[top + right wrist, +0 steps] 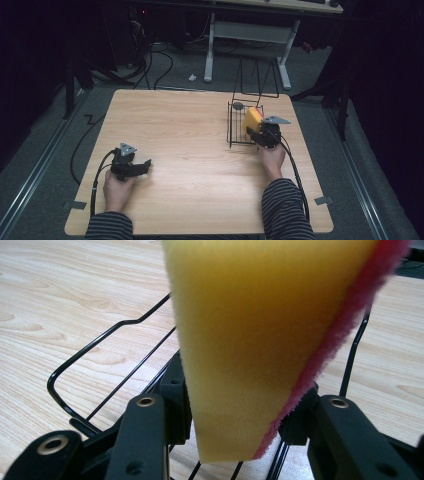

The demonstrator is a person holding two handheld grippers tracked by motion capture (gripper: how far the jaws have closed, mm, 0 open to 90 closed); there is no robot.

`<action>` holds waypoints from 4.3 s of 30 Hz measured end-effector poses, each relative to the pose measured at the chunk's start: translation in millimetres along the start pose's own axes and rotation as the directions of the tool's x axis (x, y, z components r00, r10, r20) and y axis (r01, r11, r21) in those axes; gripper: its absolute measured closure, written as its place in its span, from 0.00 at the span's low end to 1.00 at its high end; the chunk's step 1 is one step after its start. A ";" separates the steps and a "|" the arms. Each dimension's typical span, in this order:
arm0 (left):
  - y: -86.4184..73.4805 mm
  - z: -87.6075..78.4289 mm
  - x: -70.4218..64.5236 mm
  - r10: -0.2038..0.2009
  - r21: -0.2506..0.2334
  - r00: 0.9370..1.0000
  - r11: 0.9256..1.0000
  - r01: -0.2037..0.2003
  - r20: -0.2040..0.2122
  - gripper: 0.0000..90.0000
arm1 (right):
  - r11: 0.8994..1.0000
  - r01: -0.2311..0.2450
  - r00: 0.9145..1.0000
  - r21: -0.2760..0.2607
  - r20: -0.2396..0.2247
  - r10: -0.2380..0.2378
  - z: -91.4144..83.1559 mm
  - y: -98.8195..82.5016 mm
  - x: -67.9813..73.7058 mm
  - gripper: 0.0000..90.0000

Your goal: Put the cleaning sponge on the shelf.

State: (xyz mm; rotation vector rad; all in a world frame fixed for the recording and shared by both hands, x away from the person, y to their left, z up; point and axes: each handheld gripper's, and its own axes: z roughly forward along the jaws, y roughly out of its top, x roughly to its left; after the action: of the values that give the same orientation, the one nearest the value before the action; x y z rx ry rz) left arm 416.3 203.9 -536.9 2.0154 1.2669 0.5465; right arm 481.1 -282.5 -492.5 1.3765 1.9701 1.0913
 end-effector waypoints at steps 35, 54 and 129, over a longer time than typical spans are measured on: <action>-0.1 0.0 0.0 0.000 0.000 1.000 1.000 0.000 0.000 0.25 | 0.997 -0.062 0.998 -0.049 -0.026 0.060 -37.6 9.1 -3.2 0.22; 0.0 0.0 0.0 0.000 0.000 1.000 1.000 0.000 0.000 0.25 | 0.990 -0.063 0.998 -0.126 -0.026 0.060 -83.7 7.7 -6.4 0.26; 0.0 -0.2 0.1 0.000 0.002 1.000 1.000 0.000 0.002 0.25 | 0.984 -0.021 0.988 -0.178 -0.154 -0.007 -140.6 -50.9 38.5 0.36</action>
State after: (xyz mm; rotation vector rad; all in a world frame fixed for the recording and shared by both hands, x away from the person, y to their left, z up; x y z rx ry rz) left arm 416.2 204.0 -536.8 2.0173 1.2666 0.5436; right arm 332.6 -301.5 -454.9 1.2371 1.9194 1.3787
